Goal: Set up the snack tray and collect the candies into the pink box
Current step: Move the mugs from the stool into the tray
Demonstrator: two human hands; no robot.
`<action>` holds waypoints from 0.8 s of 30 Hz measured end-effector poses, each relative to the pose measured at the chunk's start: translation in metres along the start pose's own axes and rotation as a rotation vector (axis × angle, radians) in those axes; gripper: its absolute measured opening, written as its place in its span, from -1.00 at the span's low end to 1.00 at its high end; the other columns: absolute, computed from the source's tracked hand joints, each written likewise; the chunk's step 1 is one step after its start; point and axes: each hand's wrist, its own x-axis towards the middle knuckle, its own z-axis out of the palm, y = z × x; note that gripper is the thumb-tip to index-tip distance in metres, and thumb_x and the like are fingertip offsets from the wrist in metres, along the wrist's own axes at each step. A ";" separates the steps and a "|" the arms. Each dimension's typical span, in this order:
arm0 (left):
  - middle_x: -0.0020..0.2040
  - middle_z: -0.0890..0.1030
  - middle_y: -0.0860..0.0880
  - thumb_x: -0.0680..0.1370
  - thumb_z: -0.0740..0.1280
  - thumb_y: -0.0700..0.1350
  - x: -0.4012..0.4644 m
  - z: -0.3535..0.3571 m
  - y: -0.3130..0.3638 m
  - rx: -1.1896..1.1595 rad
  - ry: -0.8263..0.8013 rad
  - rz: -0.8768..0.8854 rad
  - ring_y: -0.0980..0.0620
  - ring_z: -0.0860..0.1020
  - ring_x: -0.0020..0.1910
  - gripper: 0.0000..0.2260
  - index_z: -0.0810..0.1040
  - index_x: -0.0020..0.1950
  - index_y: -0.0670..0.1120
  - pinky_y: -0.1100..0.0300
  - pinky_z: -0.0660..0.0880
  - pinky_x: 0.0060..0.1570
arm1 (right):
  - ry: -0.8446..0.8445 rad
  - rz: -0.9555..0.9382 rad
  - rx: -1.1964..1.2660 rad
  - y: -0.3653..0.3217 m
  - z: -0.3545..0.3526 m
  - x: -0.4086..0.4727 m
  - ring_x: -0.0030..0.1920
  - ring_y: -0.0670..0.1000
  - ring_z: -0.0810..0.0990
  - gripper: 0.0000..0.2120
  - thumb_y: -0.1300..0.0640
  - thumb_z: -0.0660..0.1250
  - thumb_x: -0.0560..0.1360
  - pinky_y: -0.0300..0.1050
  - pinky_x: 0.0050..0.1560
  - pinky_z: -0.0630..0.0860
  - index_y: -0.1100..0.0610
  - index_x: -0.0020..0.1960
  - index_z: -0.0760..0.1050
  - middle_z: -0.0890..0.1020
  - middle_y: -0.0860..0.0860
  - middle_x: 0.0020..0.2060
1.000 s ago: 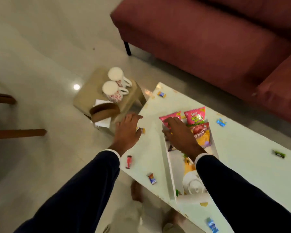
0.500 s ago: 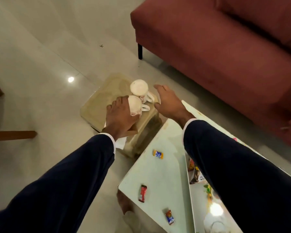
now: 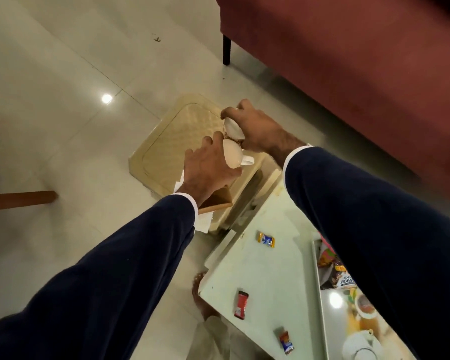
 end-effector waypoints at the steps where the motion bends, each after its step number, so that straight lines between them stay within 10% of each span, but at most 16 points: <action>1: 0.23 0.53 -0.08 0.38 0.47 0.29 0.002 -0.001 0.000 -0.031 -0.009 -0.003 -0.12 0.58 0.12 -0.26 0.29 0.38 -0.05 -0.08 0.46 0.09 | 0.034 0.028 0.077 0.005 0.000 -0.005 0.10 0.15 0.53 -0.30 0.22 0.54 0.36 0.04 0.01 0.62 -0.12 0.37 0.32 0.39 0.08 0.25; 15: 0.14 0.56 0.14 0.33 0.66 0.01 -0.116 0.011 0.085 -0.798 -0.021 -0.059 0.08 0.59 0.15 -0.35 0.40 0.30 0.05 0.04 0.60 0.12 | 0.773 0.549 1.680 0.105 0.001 -0.339 0.23 0.17 0.65 -0.24 0.21 0.66 0.26 0.05 -0.01 0.66 0.00 0.35 0.38 0.56 0.15 0.31; 24: 0.21 0.55 0.26 0.24 0.57 0.26 -0.252 0.085 0.208 -0.503 -0.370 0.195 0.12 0.58 0.15 -0.29 0.35 0.31 0.26 0.21 0.53 -0.05 | 0.555 0.857 1.201 0.134 0.044 -0.559 0.18 0.09 0.62 -0.22 0.26 0.68 0.21 -0.14 -0.07 0.67 -0.09 0.30 0.42 0.55 0.03 0.22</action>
